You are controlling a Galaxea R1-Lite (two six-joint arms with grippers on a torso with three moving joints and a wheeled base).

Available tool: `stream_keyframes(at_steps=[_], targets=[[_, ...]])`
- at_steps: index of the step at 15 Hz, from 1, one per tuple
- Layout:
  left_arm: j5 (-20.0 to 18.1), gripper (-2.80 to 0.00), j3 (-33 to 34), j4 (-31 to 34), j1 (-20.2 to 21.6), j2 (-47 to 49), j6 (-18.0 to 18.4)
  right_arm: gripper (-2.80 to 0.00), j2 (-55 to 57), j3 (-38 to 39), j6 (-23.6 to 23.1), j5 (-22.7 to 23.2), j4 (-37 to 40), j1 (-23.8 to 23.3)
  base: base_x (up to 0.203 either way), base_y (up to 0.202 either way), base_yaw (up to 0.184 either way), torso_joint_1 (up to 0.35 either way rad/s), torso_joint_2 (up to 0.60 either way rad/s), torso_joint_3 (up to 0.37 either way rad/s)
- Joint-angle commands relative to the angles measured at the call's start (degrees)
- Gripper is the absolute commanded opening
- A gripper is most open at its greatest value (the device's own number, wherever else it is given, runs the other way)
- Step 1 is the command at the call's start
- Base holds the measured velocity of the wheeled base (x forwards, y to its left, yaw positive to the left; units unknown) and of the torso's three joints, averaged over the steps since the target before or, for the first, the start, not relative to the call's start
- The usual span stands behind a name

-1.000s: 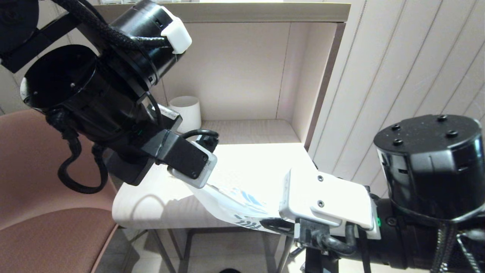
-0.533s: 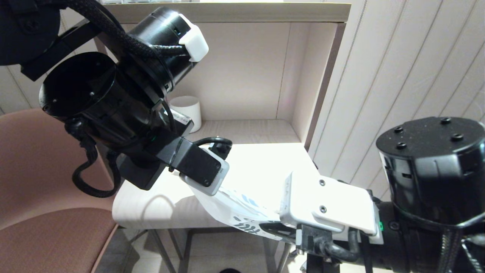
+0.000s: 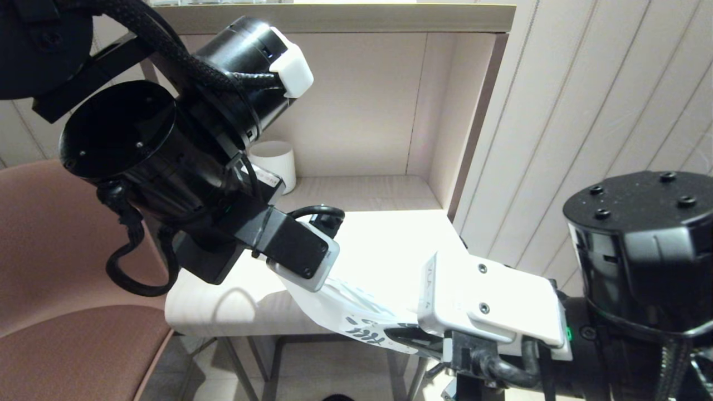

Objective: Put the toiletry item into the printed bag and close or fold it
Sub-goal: Place the comb into the storage bag

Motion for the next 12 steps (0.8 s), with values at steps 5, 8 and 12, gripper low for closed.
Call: stream_keyframes(at_steps=[5,8,12], targets=[[0.9,-2.80,0.0,1.0,-0.4,-0.4,0.3,-2.80,0.9,0.8,0.6,-0.1,-4.8,1.1,0.000,0.000,0.000,0.000,0.00,0.000],[3.1,-2.80,0.0,2.6,-0.4,-1.4,0.1,-2.80,2.8,1.8,0.5,-0.1,-10.6,2.2,0.000,0.000,0.000,0.000,0.00,0.000],[4.1,-2.80,-0.1,2.3,-0.4,-2.1,0.2,-2.80,2.9,2.1,0.5,-0.1,-10.9,2.9,0.000,0.000,0.000,0.000,0.00,0.000]])
